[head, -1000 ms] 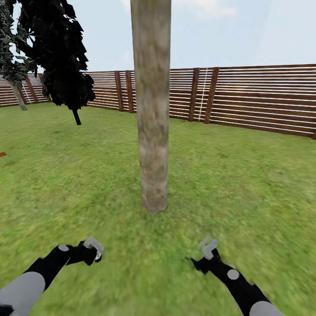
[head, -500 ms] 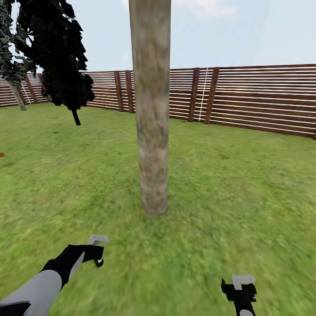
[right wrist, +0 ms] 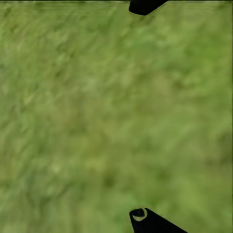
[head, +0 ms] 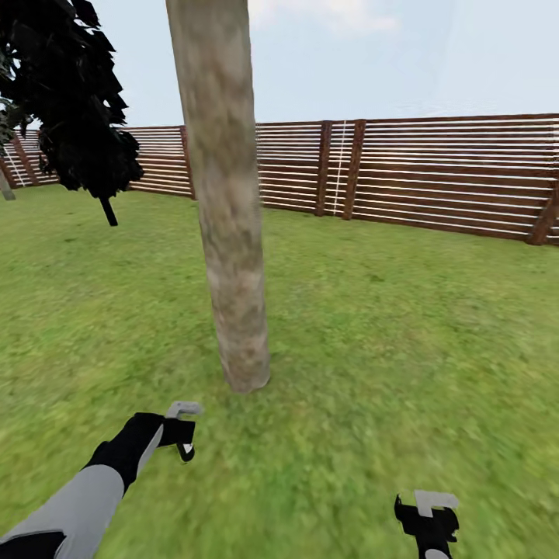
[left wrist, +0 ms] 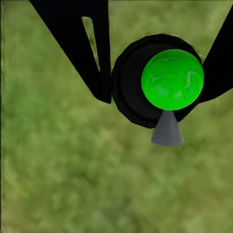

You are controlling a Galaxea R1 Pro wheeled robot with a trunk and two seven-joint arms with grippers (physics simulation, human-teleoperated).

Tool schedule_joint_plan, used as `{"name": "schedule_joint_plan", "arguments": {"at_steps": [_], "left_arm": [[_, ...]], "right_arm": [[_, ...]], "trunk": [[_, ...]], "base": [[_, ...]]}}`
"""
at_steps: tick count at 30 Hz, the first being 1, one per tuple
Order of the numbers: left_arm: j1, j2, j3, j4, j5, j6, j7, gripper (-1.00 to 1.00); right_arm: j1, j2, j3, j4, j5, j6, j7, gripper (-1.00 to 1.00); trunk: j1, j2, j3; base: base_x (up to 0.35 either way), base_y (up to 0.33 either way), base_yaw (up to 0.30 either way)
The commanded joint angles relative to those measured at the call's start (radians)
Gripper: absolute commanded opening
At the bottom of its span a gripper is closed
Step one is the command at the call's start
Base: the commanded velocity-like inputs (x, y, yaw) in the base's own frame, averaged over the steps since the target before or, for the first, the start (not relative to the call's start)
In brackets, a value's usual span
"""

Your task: In the garden, pick up the pesticide atomizer on the floor and spray pesticide onto both trees until each tree trunk is fully covered.

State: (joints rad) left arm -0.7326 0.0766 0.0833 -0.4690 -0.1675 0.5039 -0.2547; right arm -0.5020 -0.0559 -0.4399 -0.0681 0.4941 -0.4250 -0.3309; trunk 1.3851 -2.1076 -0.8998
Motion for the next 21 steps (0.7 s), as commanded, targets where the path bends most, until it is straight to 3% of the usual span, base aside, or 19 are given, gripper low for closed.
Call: {"name": "schedule_joint_plan", "arguments": {"at_steps": [1,7,13,16,19,21], "left_arm": [[0.0,-0.004,0.008,-0.018,-0.012,0.01,-0.009,-1.0],[0.001,-0.012,0.006,-0.032,-0.012,0.016,-0.012,-1.0],[0.001,-0.012,0.004,-0.034,-0.013,0.024,-0.015,-1.0],[-0.011,-0.014,0.005,-0.167,-0.012,0.173,-0.016,-1.0],[-0.014,-0.029,0.005,-0.239,-0.012,0.211,-0.018,-1.0],[-0.015,-0.025,0.008,-0.248,-0.013,0.215,-0.018,-1.0]], "right_arm": [[-0.001,0.0,-0.007,0.003,0.011,-0.003,-0.003,1.0],[-0.001,0.001,-0.008,0.005,0.011,-0.003,-0.004,1.0],[-0.001,0.001,-0.008,0.005,0.011,-0.003,-0.004,1.0],[-0.001,0.001,-0.007,0.005,0.011,-0.003,-0.004,1.0],[-0.001,0.001,-0.007,0.005,0.012,-0.003,-0.004,1.0],[-0.001,0.001,-0.007,0.005,0.012,-0.003,-0.004,1.0]], "trunk": [[0.0,0.0,-0.001],[0.0,0.0,0.002],[0.0,0.0,0.003],[0.0,0.0,0.003],[0.0,0.0,0.003],[0.0,0.0,0.003]], "base": [[0.258,-0.206,-0.288],[0.303,-0.054,-0.29],[0.043,-0.001,-0.291],[0.001,0.0,-0.235],[0.0,0.0,-0.056],[0.0,0.0,-0.01]]}}
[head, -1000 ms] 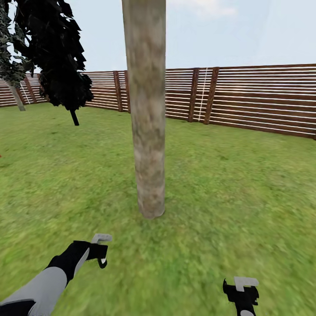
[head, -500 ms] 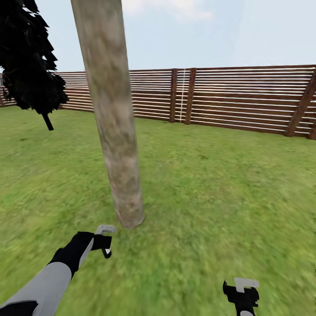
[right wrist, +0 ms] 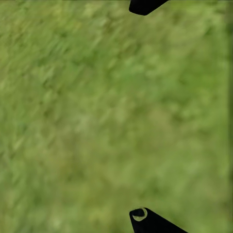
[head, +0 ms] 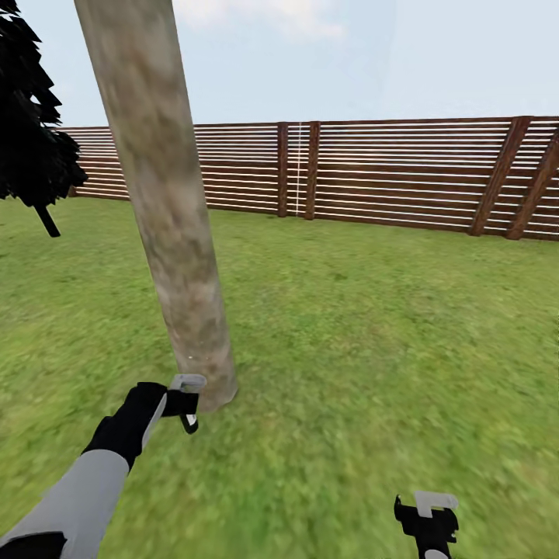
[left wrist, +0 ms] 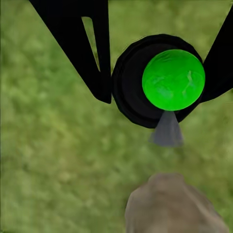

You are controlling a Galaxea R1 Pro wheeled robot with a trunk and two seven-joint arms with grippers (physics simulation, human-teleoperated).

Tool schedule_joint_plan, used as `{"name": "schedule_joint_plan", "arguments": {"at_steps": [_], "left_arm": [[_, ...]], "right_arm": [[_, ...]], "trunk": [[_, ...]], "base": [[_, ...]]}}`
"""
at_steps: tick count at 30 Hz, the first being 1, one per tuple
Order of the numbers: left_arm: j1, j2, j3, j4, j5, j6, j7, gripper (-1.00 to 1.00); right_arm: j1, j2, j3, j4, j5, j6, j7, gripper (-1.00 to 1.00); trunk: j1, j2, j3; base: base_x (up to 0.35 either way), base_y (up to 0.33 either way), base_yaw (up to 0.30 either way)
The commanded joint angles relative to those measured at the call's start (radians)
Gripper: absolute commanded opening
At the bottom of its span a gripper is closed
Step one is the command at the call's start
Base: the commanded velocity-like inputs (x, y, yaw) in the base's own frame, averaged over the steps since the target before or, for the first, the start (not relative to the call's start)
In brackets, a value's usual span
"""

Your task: In the garden, pick up the pesticide atomizer on the floor and spray pesticide onto both trees until each tree trunk is fully covered.

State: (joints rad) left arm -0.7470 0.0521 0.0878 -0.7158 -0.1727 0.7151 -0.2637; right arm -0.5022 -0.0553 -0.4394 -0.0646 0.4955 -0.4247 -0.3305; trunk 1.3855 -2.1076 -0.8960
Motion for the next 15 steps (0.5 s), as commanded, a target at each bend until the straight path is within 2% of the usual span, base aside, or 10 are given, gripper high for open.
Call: {"name": "schedule_joint_plan", "arguments": {"at_steps": [1,4,6,7,8,9,10,12,13,15], "left_arm": [[-0.001,0.004,0.005,-0.003,-0.009,0.005,-0.009,-1.0],[-0.006,0.062,0.008,-0.006,-0.005,0.021,-0.011,-1.0],[-0.006,0.062,0.007,-0.007,-0.005,0.04,-0.011,-1.0],[-0.007,0.05,0.004,-0.009,-0.004,0.045,-0.011,-1.0],[-0.014,-0.003,0.001,-0.009,-0.008,0.053,-0.011,-1.0],[-0.02,-0.034,-0.001,-0.01,-0.011,0.058,-0.011,-1.0],[-0.03,-0.051,-0.001,-0.01,-0.011,0.068,-0.011,-1.0],[-0.047,-0.054,0.001,-0.01,-0.009,0.092,-0.011,-1.0],[-0.062,-0.03,0.005,-0.011,-0.009,0.114,-0.012,-1.0],[-0.071,0.037,0.007,-0.015,-0.006,0.126,-0.022,-1.0]], "right_arm": [[-0.001,0.0,-0.007,0.002,0.011,-0.003,-0.004,1.0],[-0.001,-0.001,-0.008,0.002,0.011,-0.003,-0.004,1.0],[-0.001,-0.001,-0.007,0.002,0.011,-0.003,-0.004,1.0],[-0.001,-0.001,-0.007,0.002,0.011,-0.003,-0.004,1.0],[-0.001,-0.001,-0.007,0.002,0.011,-0.003,-0.004,1.0],[-0.001,-0.001,-0.007,0.002,0.011,-0.003,-0.004,1.0],[-0.001,-0.001,-0.007,0.002,0.011,-0.003,-0.004,1.0],[-0.001,-0.001,-0.007,0.002,0.011,-0.003,-0.004,1.0],[-0.001,-0.002,-0.008,0.002,0.011,-0.003,-0.004,1.0],[-0.001,-0.002,-0.008,0.001,0.011,-0.003,-0.004,1.0]], "trunk": [[0.0,0.0,-0.001],[0.0,0.0,-0.001],[0.0,0.0,-0.001],[0.0,0.0,-0.001],[0.0,0.0,-0.001],[0.0,0.0,-0.001],[0.0,0.0,-0.001],[0.0,0.0,-0.001],[0.0,0.0,-0.001],[0.0,0.0,-0.001]], "base": [[0.0,0.0,-0.004],[0.0,0.0,-0.001],[0.0,0.0,0.0],[0.0,0.0,0.0],[0.0,0.0,0.0],[0.0,0.0,0.0],[0.0,0.0,0.0],[0.0,0.0,0.0],[0.0,0.0,0.0],[0.0,0.0,0.0]]}}
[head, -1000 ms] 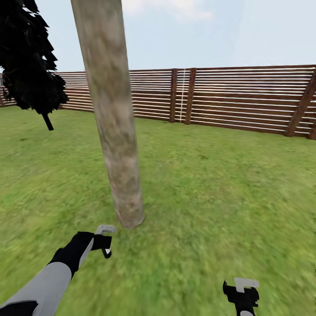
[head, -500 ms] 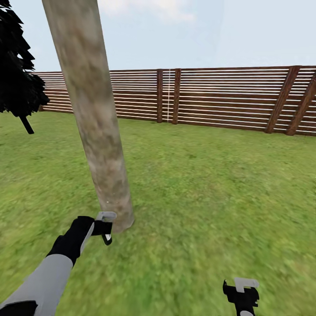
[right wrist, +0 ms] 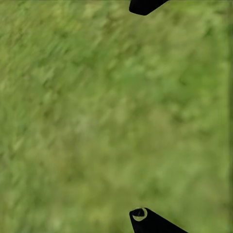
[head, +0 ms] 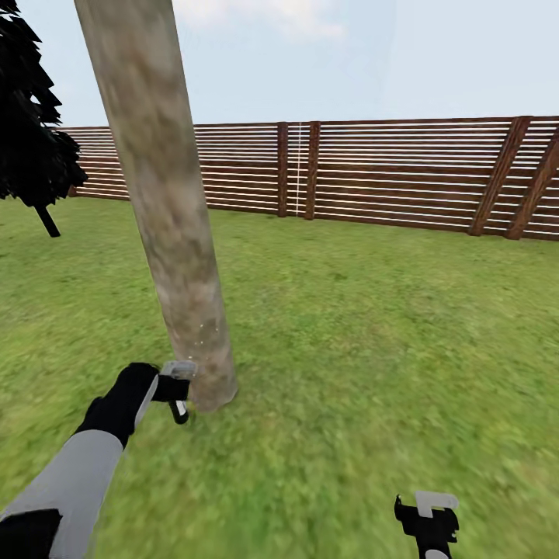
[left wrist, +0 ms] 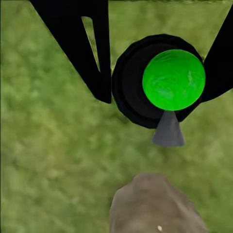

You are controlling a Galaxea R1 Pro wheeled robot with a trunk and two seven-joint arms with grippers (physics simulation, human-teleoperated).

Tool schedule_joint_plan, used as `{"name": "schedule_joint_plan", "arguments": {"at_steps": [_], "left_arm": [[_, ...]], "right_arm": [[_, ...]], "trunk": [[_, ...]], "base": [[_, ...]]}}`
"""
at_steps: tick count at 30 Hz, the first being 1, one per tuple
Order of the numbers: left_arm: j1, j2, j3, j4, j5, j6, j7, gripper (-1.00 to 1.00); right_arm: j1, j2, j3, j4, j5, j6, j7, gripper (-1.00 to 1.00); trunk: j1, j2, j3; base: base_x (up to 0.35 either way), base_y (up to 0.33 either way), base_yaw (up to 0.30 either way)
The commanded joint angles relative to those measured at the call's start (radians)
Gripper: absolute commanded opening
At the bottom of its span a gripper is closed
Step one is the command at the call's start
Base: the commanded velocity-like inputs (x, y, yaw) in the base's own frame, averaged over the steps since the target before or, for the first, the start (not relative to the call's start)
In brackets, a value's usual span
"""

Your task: In the garden, pick up the pesticide atomizer on the floor and spray pesticide onto both trees until each tree trunk is fully covered.

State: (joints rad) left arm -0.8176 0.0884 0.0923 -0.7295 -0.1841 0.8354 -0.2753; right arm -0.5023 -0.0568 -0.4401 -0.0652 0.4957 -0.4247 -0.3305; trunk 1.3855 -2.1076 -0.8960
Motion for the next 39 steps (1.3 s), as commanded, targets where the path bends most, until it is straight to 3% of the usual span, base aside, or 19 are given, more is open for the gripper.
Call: {"name": "schedule_joint_plan", "arguments": {"at_steps": [1,3,8,10,12,13,14,16,17,19,21,22,23,24,26,34,38,39], "left_arm": [[-0.002,0.032,0.003,-0.002,0.006,0.008,-0.027,-1.0],[-0.002,0.05,-0.003,-0.004,0.006,0.009,-0.06,-1.0],[-0.034,-0.037,-0.008,-0.016,0.0,0.008,-0.065,-1.0],[-0.078,-0.041,-0.008,-0.027,-0.004,0.017,-0.066,-1.0],[-0.121,-0.031,-0.008,-0.03,-0.006,0.064,-0.067,-1.0],[-0.157,0.026,-0.004,-0.03,-0.003,0.112,-0.07,-1.0],[-0.162,0.051,-0.005,-0.03,0.0,0.121,-0.071,-1.0],[-0.165,0.062,-0.006,-0.029,0.003,0.127,-0.073,-1.0],[-0.166,0.053,-0.007,-0.029,0.004,0.129,-0.073,-1.0],[-0.167,-0.023,-0.009,-0.027,-0.002,0.133,-0.072,-1.0],[-0.169,-0.044,-0.009,-0.027,-0.004,0.134,-0.071,-1.0],[-0.17,-0.043,-0.008,-0.027,-0.004,0.135,-0.071,-1.0],[-0.172,-0.031,-0.007,-0.028,-0.006,0.137,-0.071,-1.0],[-0.177,0.001,-0.012,-0.022,-0.004,0.142,-0.072,-1.0],[-0.174,0.027,-0.027,-0.005,-0.001,0.153,-0.073,-1.0],[-0.173,0.04,-0.031,0.002,-0.003,0.157,-0.073,-1.0],[-0.173,0.1,-0.031,0.001,-0.003,0.151,-0.073,-1.0],[-0.172,0.101,-0.031,0.001,-0.002,0.151,-0.074,-1.0]], "right_arm": [[-0.001,0.0,-0.008,0.002,0.01,-0.003,-0.004,1.0],[-0.001,0.0,-0.007,0.002,0.01,-0.003,-0.004,1.0],[-0.001,-0.001,-0.008,0.001,0.01,-0.003,-0.004,1.0],[-0.001,-0.001,-0.007,0.002,0.012,-0.003,-0.001,1.0],[-0.001,-0.001,-0.006,0.002,0.014,-0.003,0.001,1.0],[-0.001,-0.002,-0.006,0.002,0.015,-0.003,0.002,1.0],[-0.001,-0.002,-0.006,0.002,0.015,-0.003,0.002,1.0],[-0.001,-0.002,-0.006,0.002,0.015,-0.003,0.002,1.0],[-0.001,-0.002,-0.006,0.002,0.015,-0.003,0.002,1.0],[-0.001,-0.003,-0.006,0.002,0.015,-0.003,0.002,1.0],[-0.001,-0.003,-0.006,0.002,0.015,-0.003,0.002,1.0],[-0.001,-0.003,-0.006,0.002,0.015,-0.003,0.002,1.0],[-0.001,-0.003,-0.006,0.002,0.015,-0.003,0.002,1.0],[-0.001,-0.003,-0.006,0.002,0.015,-0.003,0.002,1.0],[0.0,-0.003,-0.006,0.002,0.015,-0.003,0.002,1.0],[0.0,-0.003,-0.006,0.002,0.016,-0.003,0.002,1.0],[0.0,-0.003,-0.006,0.002,0.016,-0.003,0.002,1.0],[0.0,-0.003,-0.006,0.002,0.017,-0.003,0.002,1.0]], "trunk": [[0.0,0.0,-0.001],[0.0,0.0,-0.001],[0.0,0.0,-0.001],[0.0,0.0,-0.001],[0.0,0.0,-0.001],[0.0,0.0,-0.001],[0.0,0.0,-0.001],[0.0,0.0,-0.001],[0.0,0.0,-0.001],[0.0,0.0,-0.001],[0.0,0.0,-0.001],[0.0,0.0,-0.001],[0.0,0.0,-0.001],[0.0,0.0,-0.001],[0.0,0.0,-0.001],[0.0,0.0,-0.001],[0.0,0.0,-0.001],[0.0,0.0,-0.001]], "base": [[0.0,0.0,0.017],[-0.022,0.0,0.167],[-0.22,0.042,0.183],[-0.049,0.01,0.023],[-0.016,0.003,0.007],[-0.002,0.0,0.001],[-0.001,0.0,0.001],[0.0,0.0,0.0],[0.0,0.0,0.0],[0.0,0.0,0.0],[0.0,0.0,0.0],[0.0,0.0,0.0],[0.0,0.0,0.0],[0.0,0.0,0.0],[0.0,0.0,0.0],[0.0,0.0,0.0],[0.0,0.0,0.0],[0.068,0.0,0.0]]}}
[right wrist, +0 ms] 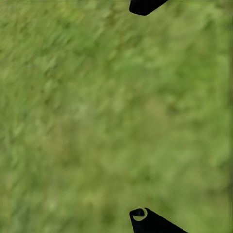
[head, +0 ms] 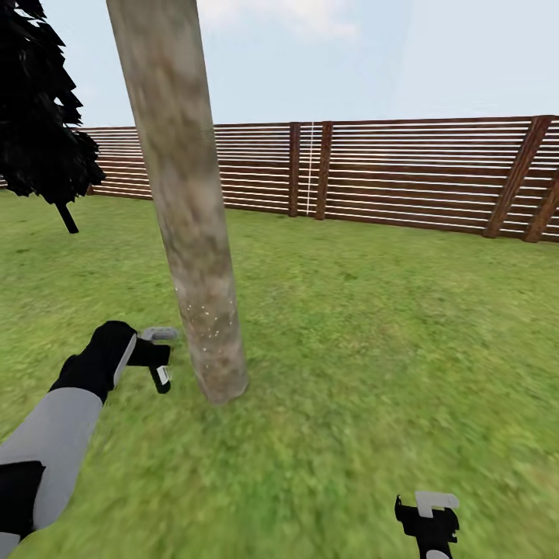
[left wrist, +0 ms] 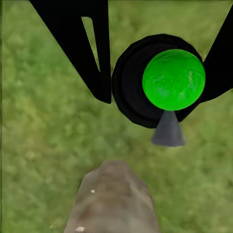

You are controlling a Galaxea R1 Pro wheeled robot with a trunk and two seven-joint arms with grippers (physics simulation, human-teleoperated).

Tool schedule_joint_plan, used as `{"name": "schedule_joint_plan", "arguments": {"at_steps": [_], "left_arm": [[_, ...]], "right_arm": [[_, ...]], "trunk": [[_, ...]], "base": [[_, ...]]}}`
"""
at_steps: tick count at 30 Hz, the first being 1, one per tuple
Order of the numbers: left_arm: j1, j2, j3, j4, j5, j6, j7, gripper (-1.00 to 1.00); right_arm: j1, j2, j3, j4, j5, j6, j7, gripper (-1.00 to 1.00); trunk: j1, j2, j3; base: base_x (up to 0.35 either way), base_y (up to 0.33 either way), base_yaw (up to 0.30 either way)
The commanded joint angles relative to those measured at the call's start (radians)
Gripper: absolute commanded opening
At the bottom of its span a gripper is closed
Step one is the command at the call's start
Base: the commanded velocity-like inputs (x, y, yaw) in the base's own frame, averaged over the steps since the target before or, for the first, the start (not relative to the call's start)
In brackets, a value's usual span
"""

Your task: In the garden, pick up the pesticide atomizer on the floor and spray pesticide onto both trees until each tree trunk is fully covered.

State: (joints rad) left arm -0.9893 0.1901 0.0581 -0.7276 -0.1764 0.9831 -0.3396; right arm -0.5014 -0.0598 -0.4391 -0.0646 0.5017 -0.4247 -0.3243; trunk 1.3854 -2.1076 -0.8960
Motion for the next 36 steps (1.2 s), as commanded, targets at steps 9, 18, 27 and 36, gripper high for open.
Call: {"name": "schedule_joint_plan", "arguments": {"at_steps": [9,18,27,36], "left_arm": [[0.002,-0.043,-0.006,0.042,-0.003,-0.002,-0.017,-1.0],[0.08,-0.032,-0.008,0.162,-0.007,-0.133,-0.016,-1.0],[-0.038,-0.035,-0.005,0.156,-0.005,-0.034,-0.015,-1.0],[-0.033,-0.044,-0.003,0.155,-0.005,-0.038,-0.015,-1.0]], "right_arm": [[-0.001,0.0,-0.007,0.002,0.011,-0.003,-0.004,1.0],[0.0,0.001,-0.006,0.003,0.011,-0.002,-0.004,1.0],[0.0,0.001,-0.006,0.003,0.011,-0.003,-0.004,1.0],[0.0,0.001,-0.007,0.003,0.011,-0.003,-0.004,1.0]], "trunk": [[0.0,0.0,-0.001],[0.0,0.0,-0.001],[0.0,0.0,-0.001],[0.0,0.0,-0.001]], "base": [[0.222,0.0,0.0],[0.005,0.0,0.0],[-0.001,0.0,0.0],[-0.142,-0.188,0.0]]}}
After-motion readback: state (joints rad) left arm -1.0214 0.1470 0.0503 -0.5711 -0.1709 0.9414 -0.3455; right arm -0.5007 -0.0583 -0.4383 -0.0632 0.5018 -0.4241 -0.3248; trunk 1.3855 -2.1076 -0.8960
